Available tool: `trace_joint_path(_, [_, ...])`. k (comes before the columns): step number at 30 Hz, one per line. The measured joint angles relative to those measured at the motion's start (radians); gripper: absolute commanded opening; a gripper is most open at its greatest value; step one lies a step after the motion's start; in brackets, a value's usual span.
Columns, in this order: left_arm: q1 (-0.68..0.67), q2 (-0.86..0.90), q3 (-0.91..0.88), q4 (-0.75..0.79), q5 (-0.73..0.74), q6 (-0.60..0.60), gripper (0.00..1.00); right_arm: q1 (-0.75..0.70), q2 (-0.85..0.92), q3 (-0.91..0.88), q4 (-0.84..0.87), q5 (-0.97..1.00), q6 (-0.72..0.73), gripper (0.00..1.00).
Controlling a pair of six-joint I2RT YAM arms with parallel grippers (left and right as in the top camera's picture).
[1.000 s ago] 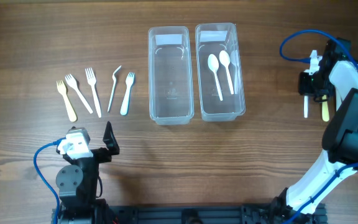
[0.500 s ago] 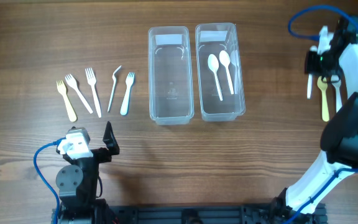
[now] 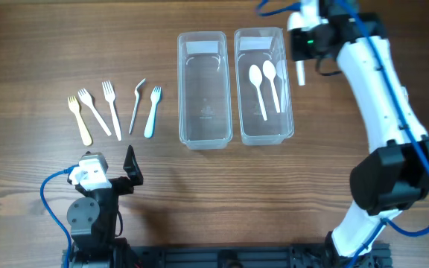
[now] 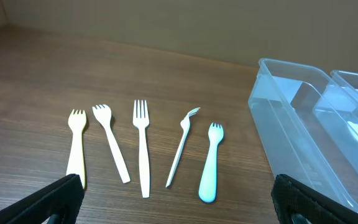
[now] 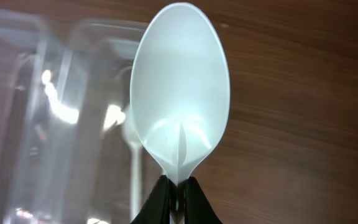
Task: Pack container
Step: 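Drop the white spoon into the right container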
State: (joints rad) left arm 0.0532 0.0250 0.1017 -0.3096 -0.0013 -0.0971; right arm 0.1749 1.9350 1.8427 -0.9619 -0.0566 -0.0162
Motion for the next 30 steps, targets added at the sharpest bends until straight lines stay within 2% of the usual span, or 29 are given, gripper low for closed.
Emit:
trace_joint_path(6, [0.000,0.000,0.000,0.000,0.000,0.000,1.00,0.090,0.000,-0.019,0.072,-0.003,0.073,0.04])
trace_joint_path(9, [0.000,0.000,0.000,0.000,0.000,0.000,1.00,0.108,0.000,-0.081,0.130,-0.004,0.096,0.10])
trace_joint_path(10, [0.000,0.000,0.000,0.000,0.000,0.000,1.00,0.110,0.000,-0.108,0.145,-0.003,0.102,0.17])
trace_joint_path(11, [0.000,0.000,0.000,0.000,0.000,0.000,1.00,0.110,0.000,-0.138,0.156,-0.003,0.111,0.34])
trace_joint_path(12, [0.000,0.000,0.000,0.000,0.000,0.000,1.00,0.110,0.000,-0.174,0.170,-0.003,0.126,0.45])
trace_joint_path(15, [0.000,0.000,0.000,0.000,0.000,0.000,1.00,0.110,0.000,-0.209,0.181,-0.003,0.127,0.59])
trace_joint_path(20, [0.000,0.000,0.000,0.000,0.000,0.000,1.00,0.105,0.000,-0.201,0.129,0.013,0.109,0.59])
trace_joint_path(24, [0.000,0.000,0.000,0.000,0.000,0.000,1.00,0.047,-0.031,-0.181,0.018,0.140,0.085,0.59])
trace_joint_path(29, [0.000,0.000,0.000,0.000,0.000,0.000,1.00,-0.150,-0.118,-0.169,-0.073,0.242,0.044,0.59])
trace_joint_path(30, [0.000,0.000,0.000,0.000,0.000,0.000,1.00,-0.250,-0.131,-0.163,-0.089,0.245,0.016,0.60])
